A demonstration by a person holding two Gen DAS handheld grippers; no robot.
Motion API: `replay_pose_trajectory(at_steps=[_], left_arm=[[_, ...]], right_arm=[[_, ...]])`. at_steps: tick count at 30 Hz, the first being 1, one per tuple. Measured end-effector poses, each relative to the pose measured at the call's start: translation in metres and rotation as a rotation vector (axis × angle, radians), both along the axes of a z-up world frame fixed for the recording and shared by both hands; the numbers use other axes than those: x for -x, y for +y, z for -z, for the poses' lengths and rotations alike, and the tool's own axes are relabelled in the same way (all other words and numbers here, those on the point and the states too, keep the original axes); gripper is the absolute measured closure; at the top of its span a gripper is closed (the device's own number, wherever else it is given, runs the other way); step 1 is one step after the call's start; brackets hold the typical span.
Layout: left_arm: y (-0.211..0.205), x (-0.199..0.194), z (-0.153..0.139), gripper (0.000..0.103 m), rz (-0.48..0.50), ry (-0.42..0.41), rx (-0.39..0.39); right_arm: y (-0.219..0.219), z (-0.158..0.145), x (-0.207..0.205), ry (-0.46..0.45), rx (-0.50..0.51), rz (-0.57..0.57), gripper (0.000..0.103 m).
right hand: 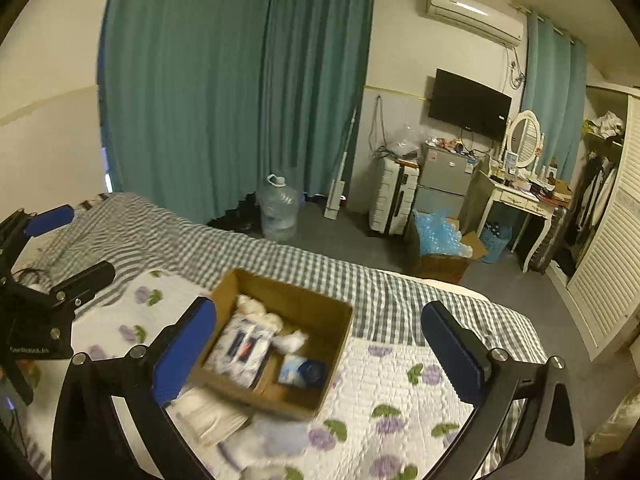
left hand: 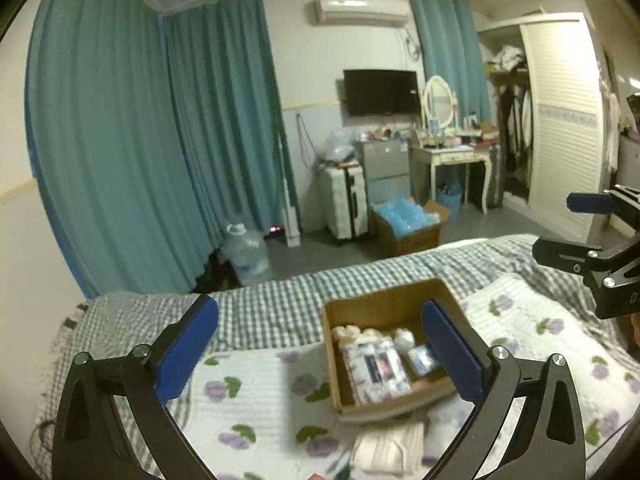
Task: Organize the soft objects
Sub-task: 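Lower both held cloths into the box and open both tools, then grasp the rolled white sock with left tool while right tool grasps white sock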
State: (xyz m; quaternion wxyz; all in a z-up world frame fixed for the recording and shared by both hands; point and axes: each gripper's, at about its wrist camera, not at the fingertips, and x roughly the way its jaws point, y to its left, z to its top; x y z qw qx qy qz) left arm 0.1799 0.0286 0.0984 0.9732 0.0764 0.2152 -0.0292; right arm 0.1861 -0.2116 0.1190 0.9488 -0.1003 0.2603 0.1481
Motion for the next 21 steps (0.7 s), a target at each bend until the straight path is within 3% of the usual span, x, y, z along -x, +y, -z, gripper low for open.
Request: replay_pose_trajectory(at_steps=[4, 9, 14, 17, 21], left_arm=[[0.007, 0.03, -0.002, 0.0, -0.012, -0.01, -0.011], [0.008, 0.047, 0.022, 0.0, -0.046, 0.036, -0.018], [0.017, 0.056, 0.06, 0.0, -0.038, 0.067, 0.093], [0.015, 0.056, 0.086, 0.0, -0.064, 0.078, 0.091], [0.016, 0.046, 0.123, 0.0, -0.095, 0.115, 0.128]], right_arm=[[0.001, -0.001, 0.041, 0.008, 0.008, -0.011, 0.0], [0.009, 0.028, 0.076, 0.038, 0.015, -0.011, 0.0], [0.02, 0.089, 0.073, 0.117, 0.032, 0.01, 0.0], [0.028, 0.131, 0.063, 0.174, 0.067, 0.017, 0.0], [0.028, 0.182, 0.047, 0.257, 0.04, 0.026, 0.0]])
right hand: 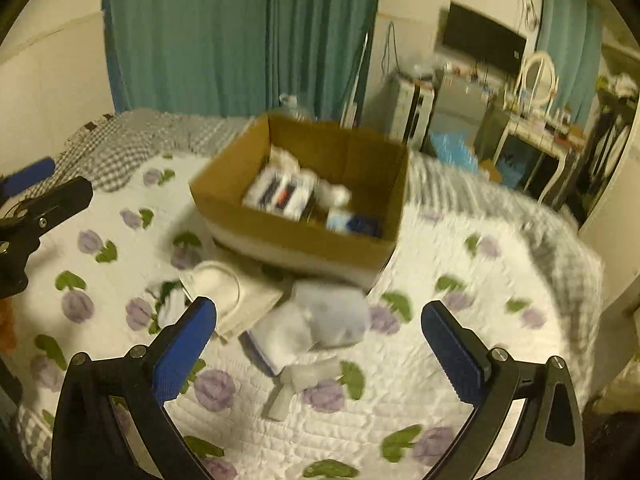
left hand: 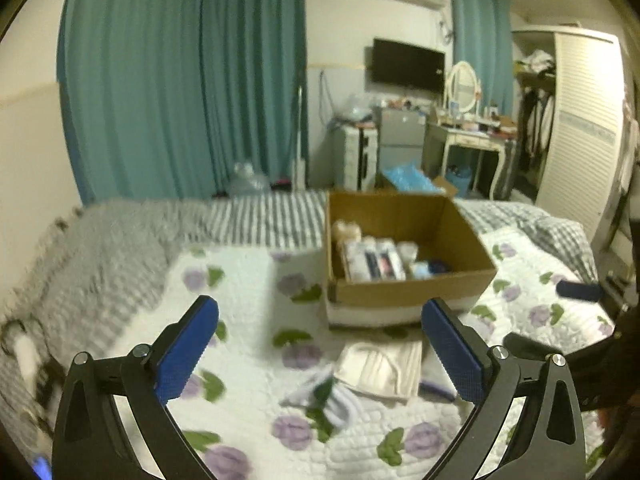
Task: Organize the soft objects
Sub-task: 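Grasp the rolled white sock with left tool while right tool grasps white sock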
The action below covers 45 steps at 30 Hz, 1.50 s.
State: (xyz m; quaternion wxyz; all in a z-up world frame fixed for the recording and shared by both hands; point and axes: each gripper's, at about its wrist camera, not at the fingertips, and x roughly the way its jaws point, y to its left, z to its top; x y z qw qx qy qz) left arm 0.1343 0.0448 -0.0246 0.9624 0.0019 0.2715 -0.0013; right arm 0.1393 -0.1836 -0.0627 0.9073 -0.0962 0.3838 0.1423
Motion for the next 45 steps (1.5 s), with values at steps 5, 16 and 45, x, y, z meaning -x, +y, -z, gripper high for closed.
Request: replay_pose_trajectory(at_steps=[5, 16, 45], left_arm=[[-0.001, -0.018, 0.05, 0.0, -0.042, 0.103, -0.006], [-0.009, -0.031, 0.127, 0.0, 0.011, 0.305, -0.015], [-0.006, -0.035, 0.151, 0.083, 0.105, 0.452, 0.059]], right_arm=[[0.0, 0.052, -0.016, 0.082, -0.005, -0.012, 0.0], [-0.006, 0.123, -0.028, 0.214, -0.008, -0.032, 0.014], [-0.02, 0.093, -0.003, 0.189, -0.134, -0.047, 0.071]])
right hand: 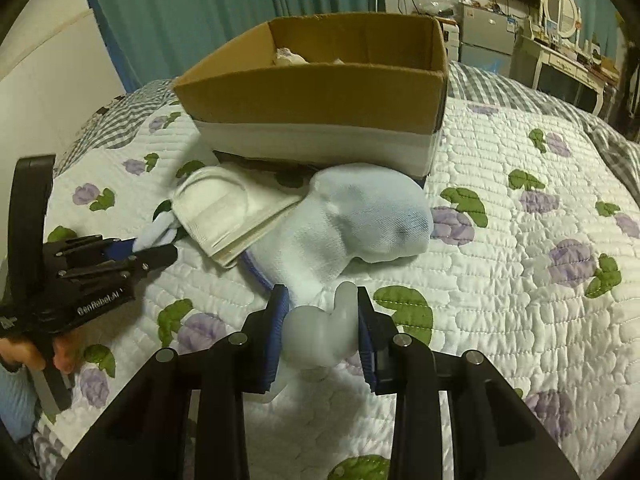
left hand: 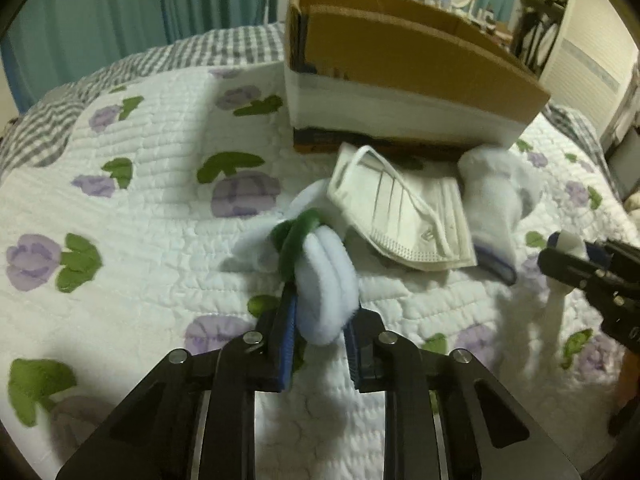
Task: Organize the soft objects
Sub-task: 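Grasp the rolled white sock with left tool while right tool grasps white sock, then drop both socks into the box by opening both tools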
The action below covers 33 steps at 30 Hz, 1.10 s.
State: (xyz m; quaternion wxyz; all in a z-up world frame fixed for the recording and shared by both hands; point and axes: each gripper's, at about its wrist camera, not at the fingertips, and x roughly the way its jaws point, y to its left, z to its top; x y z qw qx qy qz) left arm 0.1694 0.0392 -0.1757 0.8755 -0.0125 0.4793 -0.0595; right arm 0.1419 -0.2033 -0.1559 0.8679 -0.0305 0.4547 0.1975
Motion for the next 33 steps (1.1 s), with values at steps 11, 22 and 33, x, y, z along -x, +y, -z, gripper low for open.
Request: replay_pose_trajectory(at_steps=[11, 22, 33], left_arm=[[0.001, 0.034, -0.064, 0.085, 0.046, -0.132, 0.015], [-0.015, 0.051, -0.132, 0.085, 0.114, -0.283, 0.012], [-0.027, 0.02, -0.178, 0.085, 0.119, -0.375, 0.007]], right_arm=[[-0.001, -0.046, 0.025, -0.088, -0.023, -0.004, 0.071], [-0.002, -0.11, 0.038, -0.215, -0.031, -0.017, 0.071], [-0.01, -0.193, -0.006, -0.377, -0.037, 0.013, 0.071]])
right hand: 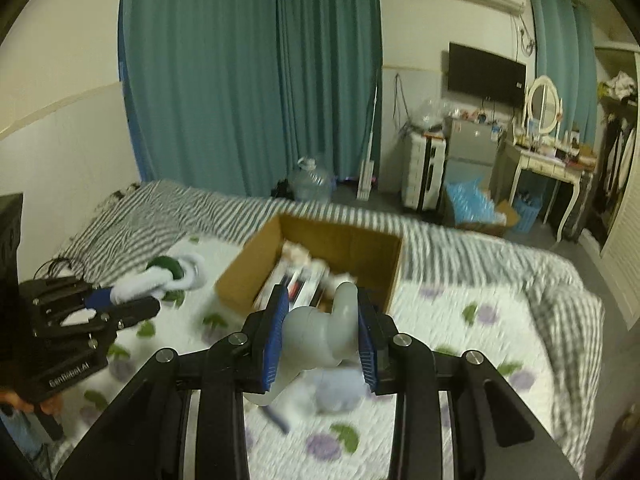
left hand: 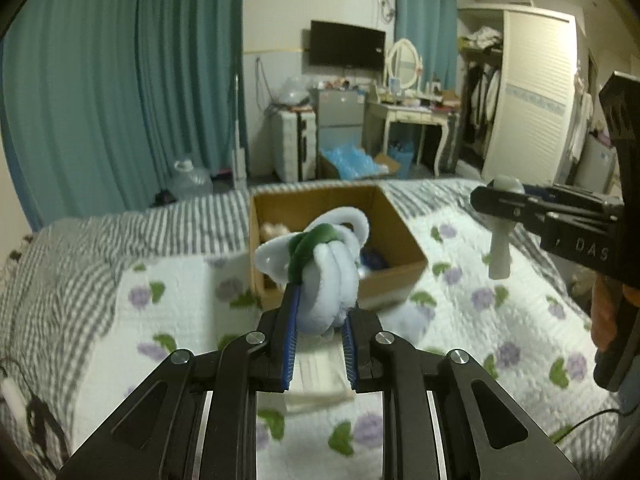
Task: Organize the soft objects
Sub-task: 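Drop both socks into the box by opening both tools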
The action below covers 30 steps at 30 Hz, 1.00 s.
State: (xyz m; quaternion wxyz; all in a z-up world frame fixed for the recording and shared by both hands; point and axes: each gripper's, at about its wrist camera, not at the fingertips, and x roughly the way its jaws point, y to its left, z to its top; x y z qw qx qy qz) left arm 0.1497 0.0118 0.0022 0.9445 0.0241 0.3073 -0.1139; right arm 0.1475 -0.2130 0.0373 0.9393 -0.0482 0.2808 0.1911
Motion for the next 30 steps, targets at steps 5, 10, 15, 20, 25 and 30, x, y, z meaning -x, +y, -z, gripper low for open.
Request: replay_pose_trajectory(at_steps=[5, 10, 15, 20, 25, 30], left_arm=[[-0.011, -0.041, -0.005, 0.085, 0.001, -0.029, -0.027], [-0.022, -0.089, 0.005, 0.085, 0.004, -0.016, -0.053], [-0.031, -0.14, 0.028, 0.085, 0.023, 0.026, -0.062], [-0.036, -0.177, 0.055, 0.084, 0.039, 0.062, -0.035], [-0.042, -0.194, 0.077, 0.08, 0.037, 0.074, -0.058], [-0.043, -0.201, 0.085, 0.04, 0.019, 0.123, -0.043]], right_arm=[[0.006, -0.013, -0.045, -0.009, -0.004, -0.009, 0.071], [0.013, -0.001, -0.097, 0.022, 0.023, 0.001, 0.071], [0.017, 0.029, -0.149, 0.063, 0.052, 0.016, 0.071], [0.014, 0.07, -0.201, 0.125, 0.071, 0.027, 0.071], [0.009, 0.092, -0.223, 0.121, 0.061, 0.04, 0.057], [0.001, 0.082, -0.222, 0.031, 0.029, 0.074, 0.021]])
